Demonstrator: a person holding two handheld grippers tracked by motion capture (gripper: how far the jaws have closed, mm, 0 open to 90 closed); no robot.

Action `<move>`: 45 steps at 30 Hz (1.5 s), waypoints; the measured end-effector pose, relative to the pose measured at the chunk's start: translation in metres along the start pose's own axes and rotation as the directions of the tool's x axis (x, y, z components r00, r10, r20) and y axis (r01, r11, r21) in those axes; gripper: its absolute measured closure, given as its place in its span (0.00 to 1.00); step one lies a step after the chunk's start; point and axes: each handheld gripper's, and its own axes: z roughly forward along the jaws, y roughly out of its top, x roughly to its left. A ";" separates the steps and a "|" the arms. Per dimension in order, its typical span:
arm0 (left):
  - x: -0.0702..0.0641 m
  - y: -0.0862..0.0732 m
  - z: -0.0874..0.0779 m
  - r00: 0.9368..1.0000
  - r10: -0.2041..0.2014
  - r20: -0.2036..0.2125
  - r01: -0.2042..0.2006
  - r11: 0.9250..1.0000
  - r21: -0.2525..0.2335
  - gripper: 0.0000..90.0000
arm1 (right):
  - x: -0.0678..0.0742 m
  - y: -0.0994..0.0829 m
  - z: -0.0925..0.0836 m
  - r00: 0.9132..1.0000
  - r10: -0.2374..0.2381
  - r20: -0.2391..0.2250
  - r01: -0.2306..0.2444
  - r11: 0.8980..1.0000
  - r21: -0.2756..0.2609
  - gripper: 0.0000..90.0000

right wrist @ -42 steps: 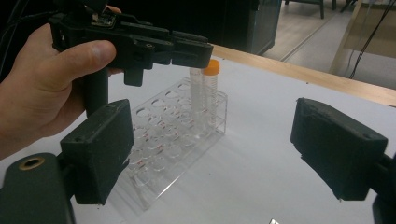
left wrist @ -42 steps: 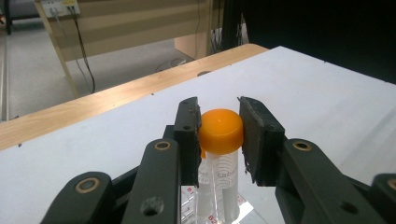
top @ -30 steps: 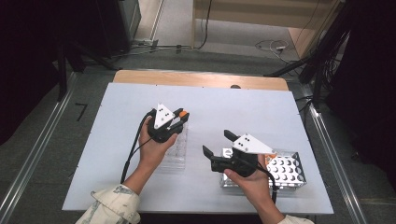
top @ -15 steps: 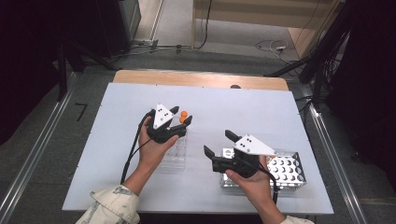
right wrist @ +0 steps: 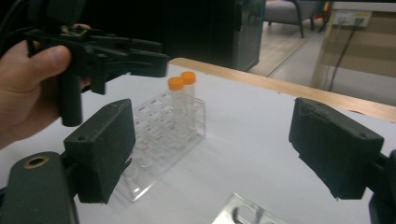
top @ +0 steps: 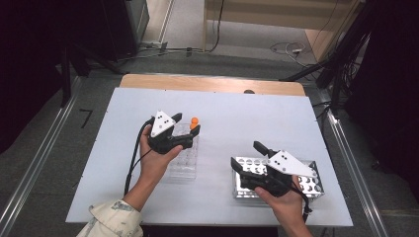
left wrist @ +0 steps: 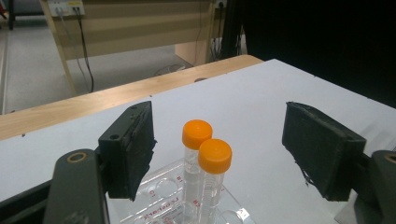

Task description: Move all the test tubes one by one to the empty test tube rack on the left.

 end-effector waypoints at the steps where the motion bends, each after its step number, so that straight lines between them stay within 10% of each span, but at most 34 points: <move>1: 0.000 -0.001 -0.001 1.000 -0.005 -0.001 0.005 1.000 0.000 0.28 | -0.002 -0.002 -0.003 1.000 0.000 0.013 0.000 1.000 -0.002 0.15; 25: 0.000 -0.003 -0.004 1.000 -0.017 -0.007 0.017 1.000 -0.011 0.27 | -0.023 -0.046 -0.064 0.975 0.026 0.219 -0.013 0.998 -0.059 0.24; 45: -0.002 -0.003 -0.003 1.000 -0.015 -0.002 0.015 1.000 -0.011 0.28 | -0.024 -0.086 -0.059 0.951 0.099 0.292 -0.111 0.994 0.025 0.51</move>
